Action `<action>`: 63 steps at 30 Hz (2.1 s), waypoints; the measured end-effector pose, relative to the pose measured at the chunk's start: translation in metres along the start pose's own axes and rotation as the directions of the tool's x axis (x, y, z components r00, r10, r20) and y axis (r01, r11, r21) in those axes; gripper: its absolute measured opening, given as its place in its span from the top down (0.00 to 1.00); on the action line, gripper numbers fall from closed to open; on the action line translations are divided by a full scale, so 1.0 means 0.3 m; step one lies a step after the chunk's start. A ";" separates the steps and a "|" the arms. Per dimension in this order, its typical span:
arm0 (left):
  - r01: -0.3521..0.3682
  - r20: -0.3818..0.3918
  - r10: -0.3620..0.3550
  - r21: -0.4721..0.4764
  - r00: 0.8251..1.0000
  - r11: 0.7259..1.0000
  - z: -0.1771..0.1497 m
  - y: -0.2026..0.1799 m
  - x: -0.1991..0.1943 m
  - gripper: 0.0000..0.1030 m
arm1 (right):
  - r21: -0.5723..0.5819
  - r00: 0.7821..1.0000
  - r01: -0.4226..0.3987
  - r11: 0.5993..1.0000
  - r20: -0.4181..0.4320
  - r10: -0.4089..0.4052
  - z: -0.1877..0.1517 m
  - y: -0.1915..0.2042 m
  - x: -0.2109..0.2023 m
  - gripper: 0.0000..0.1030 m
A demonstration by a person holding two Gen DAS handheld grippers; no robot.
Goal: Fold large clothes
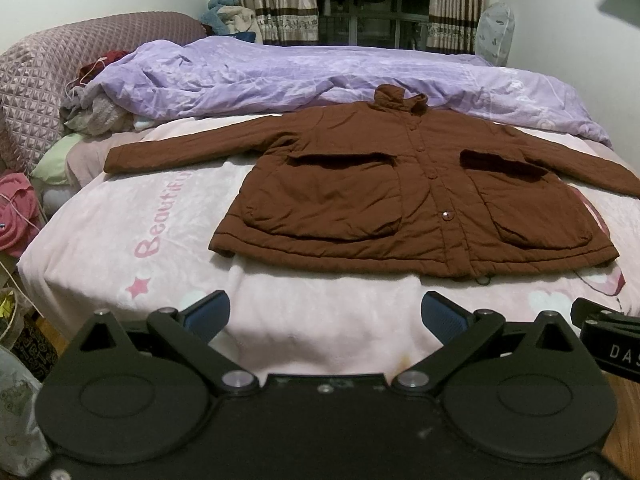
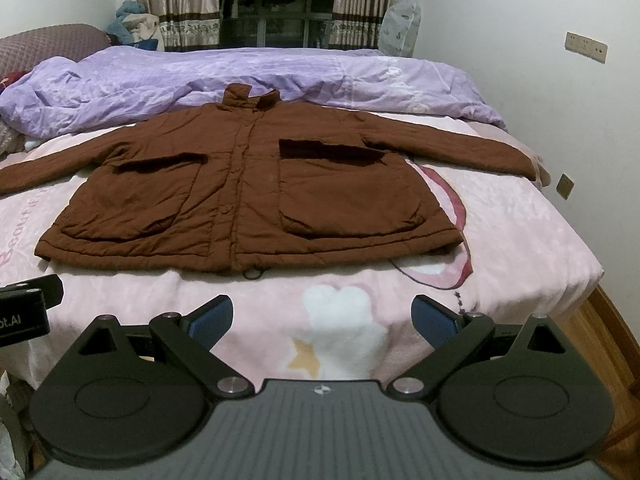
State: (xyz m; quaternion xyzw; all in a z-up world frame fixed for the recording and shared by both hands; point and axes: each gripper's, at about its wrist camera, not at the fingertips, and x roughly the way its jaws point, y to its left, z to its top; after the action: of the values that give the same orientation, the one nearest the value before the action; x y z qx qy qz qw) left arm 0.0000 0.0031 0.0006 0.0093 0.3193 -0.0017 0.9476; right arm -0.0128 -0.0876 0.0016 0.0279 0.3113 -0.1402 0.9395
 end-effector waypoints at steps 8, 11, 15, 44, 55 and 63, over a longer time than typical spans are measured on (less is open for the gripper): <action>0.000 0.000 0.000 0.000 1.000 1.000 0.000 0.001 0.000 0.00 | 0.000 1.000 0.001 1.000 -0.001 -0.001 0.003 -0.002 -0.001 0.00; 0.000 0.001 0.000 0.000 1.000 1.000 -0.001 0.001 0.000 0.00 | -0.001 1.000 0.001 1.000 0.000 -0.001 0.008 -0.007 -0.001 0.00; -0.001 0.001 0.001 0.000 1.000 1.000 -0.001 0.000 0.000 0.00 | -0.001 1.000 0.000 1.000 0.000 0.000 -0.002 -0.004 -0.002 0.00; 0.017 -0.013 -0.019 -0.129 1.000 0.991 0.181 0.227 0.289 0.00 | -0.004 0.999 0.026 1.000 0.031 -0.026 0.229 -0.005 0.208 0.00; 0.002 0.049 0.020 -0.419 0.999 0.908 0.387 0.664 0.618 0.00 | 0.062 0.998 0.031 0.998 0.051 -0.034 0.468 -0.007 0.445 0.00; -0.113 0.056 0.182 -0.603 0.982 0.790 0.499 1.002 0.840 0.03 | 0.085 0.994 -0.104 0.991 0.028 0.102 0.544 0.028 0.659 0.00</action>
State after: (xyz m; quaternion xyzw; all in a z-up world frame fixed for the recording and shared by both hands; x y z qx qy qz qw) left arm 0.2940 0.3016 -0.0277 -0.2644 0.2487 0.1723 0.9157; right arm 0.2353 -0.1508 0.0154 0.0826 0.2920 -0.1053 0.9470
